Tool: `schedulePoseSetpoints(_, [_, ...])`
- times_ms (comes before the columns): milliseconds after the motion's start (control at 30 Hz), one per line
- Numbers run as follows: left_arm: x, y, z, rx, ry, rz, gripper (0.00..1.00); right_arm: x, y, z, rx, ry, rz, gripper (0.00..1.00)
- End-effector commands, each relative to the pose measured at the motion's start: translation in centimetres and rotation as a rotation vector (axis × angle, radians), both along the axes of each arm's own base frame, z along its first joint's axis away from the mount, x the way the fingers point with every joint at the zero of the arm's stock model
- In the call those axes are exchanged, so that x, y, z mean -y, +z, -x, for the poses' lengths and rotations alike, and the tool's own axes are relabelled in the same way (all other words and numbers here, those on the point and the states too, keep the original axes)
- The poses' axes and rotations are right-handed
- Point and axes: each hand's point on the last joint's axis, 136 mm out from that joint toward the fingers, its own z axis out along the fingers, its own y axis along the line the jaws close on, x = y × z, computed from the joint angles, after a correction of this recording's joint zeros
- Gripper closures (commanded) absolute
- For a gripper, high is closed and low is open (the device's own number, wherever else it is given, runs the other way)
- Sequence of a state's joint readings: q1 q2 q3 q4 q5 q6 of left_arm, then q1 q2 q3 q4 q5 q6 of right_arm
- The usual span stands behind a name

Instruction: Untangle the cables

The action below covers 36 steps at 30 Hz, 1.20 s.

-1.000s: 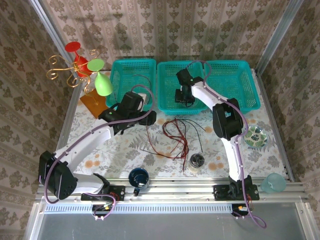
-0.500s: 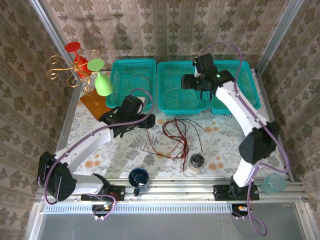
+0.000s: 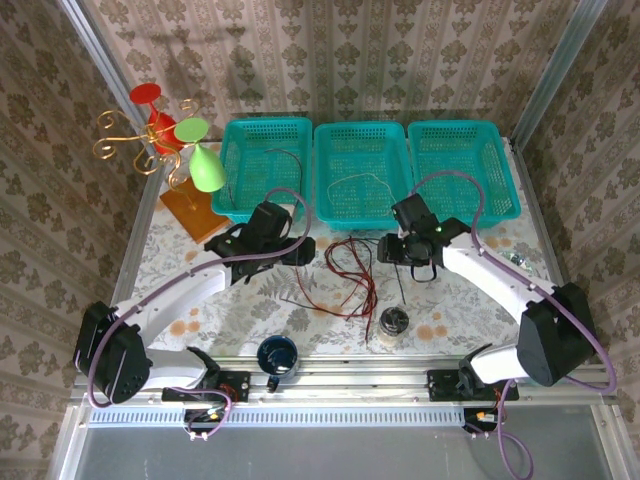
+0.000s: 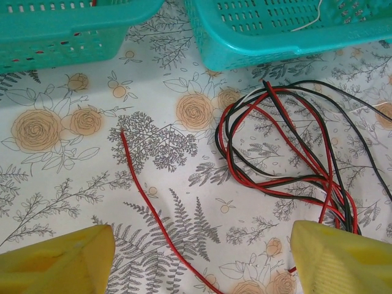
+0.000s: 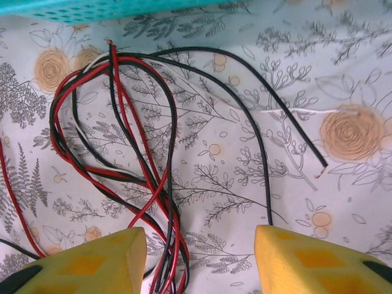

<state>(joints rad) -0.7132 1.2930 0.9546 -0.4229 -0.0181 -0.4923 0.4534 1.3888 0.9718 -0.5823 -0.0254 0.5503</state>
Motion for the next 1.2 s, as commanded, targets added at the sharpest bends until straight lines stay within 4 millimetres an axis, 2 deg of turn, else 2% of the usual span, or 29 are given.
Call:
schedulePoseSetpoints(0, [0.6,-0.5,0.3,-0.014,-0.005,0.018,0.24,-1.8,-0.1,-1.3,0.053,-0.053,-0.144,0.51])
schedulePoseSetpoints(200, [0.6,-0.7,0.5,-0.017,-0.007,0.008,0.24,-2.6,-3.4,-2.2,0.009,-0.117,-0.188,0.56])
schedulePoseSetpoints(467, [0.5,-0.7,0.7,-0.02,-0.011,0.001,0.24,-2.4,-6.0,-2.7,0.002,-0.18,-0.187,0.64])
schedulePoseSetpoints(733, [0.5,-0.8,0.7,-0.023,-0.013,-0.007,0.24,-3.2,-7.6,-2.3,-0.02,-0.171,-0.215,0.65])
schedulePoseSetpoints(1033, [0.5,-0.6,0.5,-0.014,-0.011,-0.009,0.24,-4.3,-8.5,-2.1,-0.043,-0.149,-0.225,0.66])
schedulePoseSetpoints(1167, [0.6,-0.8,0.6,-0.019,-0.015,-0.01,0.24,-4.5,-8.9,-2.1,-0.05,-0.145,-0.223,0.7])
